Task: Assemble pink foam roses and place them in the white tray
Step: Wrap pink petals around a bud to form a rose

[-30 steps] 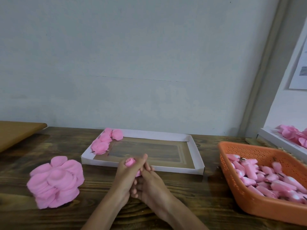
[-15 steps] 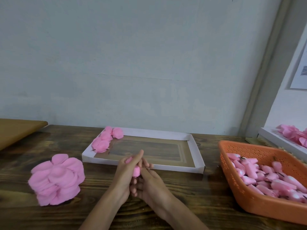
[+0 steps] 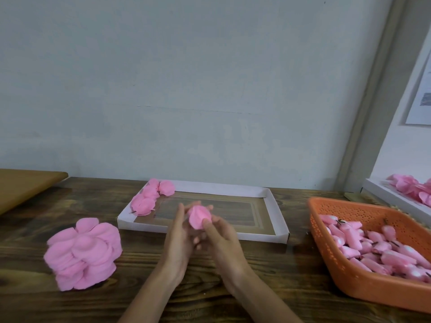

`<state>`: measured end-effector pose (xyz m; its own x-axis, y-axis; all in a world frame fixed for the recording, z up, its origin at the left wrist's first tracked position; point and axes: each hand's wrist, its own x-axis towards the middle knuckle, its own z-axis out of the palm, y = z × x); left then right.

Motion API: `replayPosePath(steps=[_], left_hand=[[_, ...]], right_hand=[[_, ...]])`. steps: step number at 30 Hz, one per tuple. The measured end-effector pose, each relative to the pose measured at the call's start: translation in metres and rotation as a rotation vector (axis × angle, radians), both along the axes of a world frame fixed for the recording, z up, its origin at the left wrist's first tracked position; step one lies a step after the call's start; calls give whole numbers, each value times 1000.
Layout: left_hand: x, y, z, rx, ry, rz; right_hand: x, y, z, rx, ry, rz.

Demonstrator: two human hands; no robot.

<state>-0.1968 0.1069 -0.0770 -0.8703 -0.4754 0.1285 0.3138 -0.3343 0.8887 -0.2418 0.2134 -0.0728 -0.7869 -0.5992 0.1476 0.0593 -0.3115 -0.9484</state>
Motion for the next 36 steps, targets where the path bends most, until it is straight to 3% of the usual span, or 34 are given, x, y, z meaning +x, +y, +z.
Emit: replayPosePath(steps=[2, 5, 8, 13, 18, 24, 29, 31, 34, 36], left_hand=[[-5, -1, -4, -74, 9, 115], [-7, -3, -11, -365, -63, 312], [-7, -3, -20, -587, -146, 294], [-11, -3, -22, -766, -236, 309], [-11, 2, -19, -803, -248, 298], [-8, 4, -21, -931, -276, 291], [-9, 4, -20, -962, -300, 279], [-9, 4, -19, -959, -291, 282], [-11, 5, -17, -992, -292, 256], [-6, 1, -15, -868, -270, 393]], right_hand=[[-22, -4, 9, 31, 46, -122], [-66, -10, 27, 201, 195, -337], [-117, 0, 32, 609, 362, -535], [-182, 32, 17, 1204, 634, -806], [-205, 23, 10, 1611, 930, -822], [-207, 10, 15, 1884, 1092, -722], [-203, 6, 23, 1963, 1134, -783], [-190, -7, 22, 1867, 1224, -818], [-136, -59, 25, 1400, 1416, -757], [-88, -99, 26, 1052, 1475, -574]])
